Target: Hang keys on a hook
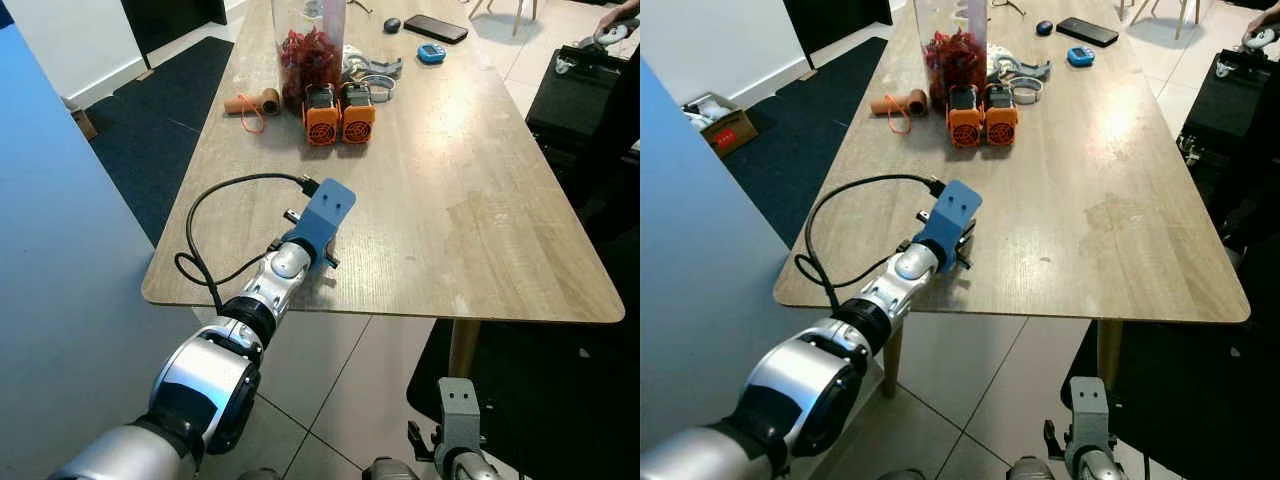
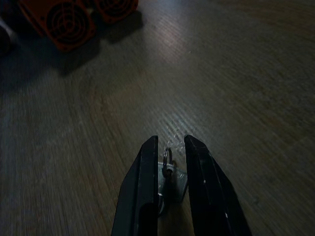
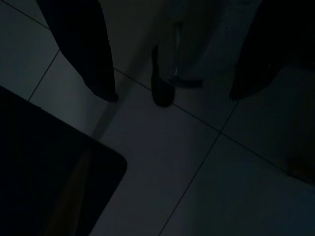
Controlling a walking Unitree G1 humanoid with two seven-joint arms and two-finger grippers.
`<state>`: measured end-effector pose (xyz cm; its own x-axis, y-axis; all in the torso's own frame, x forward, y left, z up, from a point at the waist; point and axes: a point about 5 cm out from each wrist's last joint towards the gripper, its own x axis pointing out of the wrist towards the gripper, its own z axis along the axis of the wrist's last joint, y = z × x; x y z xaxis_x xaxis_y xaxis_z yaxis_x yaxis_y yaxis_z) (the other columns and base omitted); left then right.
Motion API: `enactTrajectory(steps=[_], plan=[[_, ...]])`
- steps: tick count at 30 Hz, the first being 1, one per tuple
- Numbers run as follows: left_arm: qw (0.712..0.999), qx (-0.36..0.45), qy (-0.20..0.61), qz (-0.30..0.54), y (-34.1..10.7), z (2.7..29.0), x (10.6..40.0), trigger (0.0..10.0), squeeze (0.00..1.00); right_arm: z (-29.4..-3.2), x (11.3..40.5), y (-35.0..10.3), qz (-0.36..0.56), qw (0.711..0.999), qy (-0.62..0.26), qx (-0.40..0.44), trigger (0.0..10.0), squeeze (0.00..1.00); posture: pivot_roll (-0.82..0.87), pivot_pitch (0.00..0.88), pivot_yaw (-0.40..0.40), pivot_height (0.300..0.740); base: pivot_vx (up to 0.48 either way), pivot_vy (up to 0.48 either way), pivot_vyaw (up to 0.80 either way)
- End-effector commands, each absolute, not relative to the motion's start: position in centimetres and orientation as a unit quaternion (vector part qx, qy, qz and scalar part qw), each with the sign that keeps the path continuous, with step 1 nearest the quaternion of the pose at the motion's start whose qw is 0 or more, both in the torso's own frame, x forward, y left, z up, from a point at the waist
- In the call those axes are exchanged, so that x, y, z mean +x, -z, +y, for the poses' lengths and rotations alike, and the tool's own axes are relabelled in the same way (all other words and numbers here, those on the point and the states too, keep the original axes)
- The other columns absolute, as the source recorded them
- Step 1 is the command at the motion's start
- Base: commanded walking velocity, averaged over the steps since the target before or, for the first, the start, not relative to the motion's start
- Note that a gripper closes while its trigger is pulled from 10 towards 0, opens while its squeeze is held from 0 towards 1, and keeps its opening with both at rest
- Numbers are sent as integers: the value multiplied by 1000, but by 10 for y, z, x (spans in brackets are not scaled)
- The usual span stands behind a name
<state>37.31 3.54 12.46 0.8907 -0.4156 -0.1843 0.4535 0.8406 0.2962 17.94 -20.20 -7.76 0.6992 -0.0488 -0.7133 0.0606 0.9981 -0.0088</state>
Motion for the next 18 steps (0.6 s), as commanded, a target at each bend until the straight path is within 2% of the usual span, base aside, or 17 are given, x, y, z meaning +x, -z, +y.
enactTrajectory(steps=[1,17,18], plan=[[958,160,226,72,-120,35,372,10000,0,-201,175,80,389,921,35,14,10000,0,7,140,56,740,0,0,0],[956,163,231,77,-119,34,371,10000,0,-200,173,81,390,920,38,17,10000,0,7,142,64,740,0,0,0],[956,161,232,78,-119,35,371,6235,0,-200,173,81,390,920,38,17,10000,0,7,142,64,740,0,0,0]])
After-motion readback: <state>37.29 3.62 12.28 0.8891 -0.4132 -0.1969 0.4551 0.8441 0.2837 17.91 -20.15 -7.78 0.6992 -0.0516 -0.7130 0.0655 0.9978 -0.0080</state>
